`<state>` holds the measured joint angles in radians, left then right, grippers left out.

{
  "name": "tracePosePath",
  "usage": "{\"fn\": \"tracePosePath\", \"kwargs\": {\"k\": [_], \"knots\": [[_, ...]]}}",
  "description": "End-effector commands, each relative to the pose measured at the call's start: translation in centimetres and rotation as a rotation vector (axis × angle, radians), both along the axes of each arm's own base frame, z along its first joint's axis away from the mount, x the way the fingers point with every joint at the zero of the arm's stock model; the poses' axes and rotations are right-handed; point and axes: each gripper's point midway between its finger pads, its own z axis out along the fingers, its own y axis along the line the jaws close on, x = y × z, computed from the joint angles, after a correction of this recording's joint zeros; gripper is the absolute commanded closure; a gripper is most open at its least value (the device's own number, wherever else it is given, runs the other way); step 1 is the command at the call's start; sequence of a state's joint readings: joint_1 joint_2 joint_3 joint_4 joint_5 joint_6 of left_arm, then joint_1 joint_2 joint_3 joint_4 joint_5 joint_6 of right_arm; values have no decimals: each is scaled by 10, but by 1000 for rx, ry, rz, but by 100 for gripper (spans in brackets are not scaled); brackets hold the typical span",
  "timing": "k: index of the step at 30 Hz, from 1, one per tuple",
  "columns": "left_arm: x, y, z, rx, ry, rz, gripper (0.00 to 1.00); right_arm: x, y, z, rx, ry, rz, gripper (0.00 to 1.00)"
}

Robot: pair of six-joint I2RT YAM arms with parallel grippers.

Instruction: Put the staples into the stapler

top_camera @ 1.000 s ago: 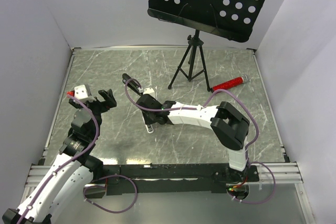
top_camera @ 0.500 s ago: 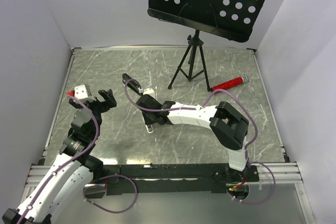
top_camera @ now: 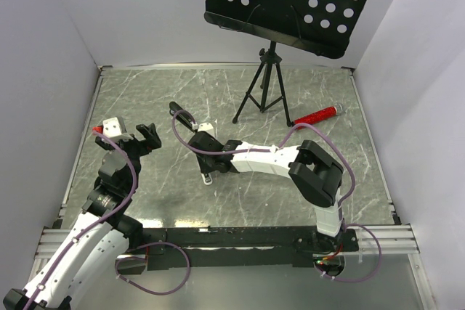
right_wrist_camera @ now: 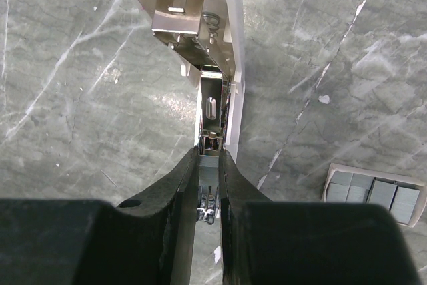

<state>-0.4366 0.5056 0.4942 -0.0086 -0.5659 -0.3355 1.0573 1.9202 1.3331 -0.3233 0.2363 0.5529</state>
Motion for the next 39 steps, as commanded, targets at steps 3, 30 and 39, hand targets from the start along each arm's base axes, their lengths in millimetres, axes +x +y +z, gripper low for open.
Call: {"fn": "tracePosePath", "kwargs": {"k": [3,30,39], "knots": [[-1,1,10,-17,-35,6,3,1,6,13,35,-24,-2,84],[-1,2,11,-18,-38,12,3,4,9,31,81,-51,-29,83],[-1,2,11,-18,-38,12,3,2,6,21,66,-35,-33,83]]}}
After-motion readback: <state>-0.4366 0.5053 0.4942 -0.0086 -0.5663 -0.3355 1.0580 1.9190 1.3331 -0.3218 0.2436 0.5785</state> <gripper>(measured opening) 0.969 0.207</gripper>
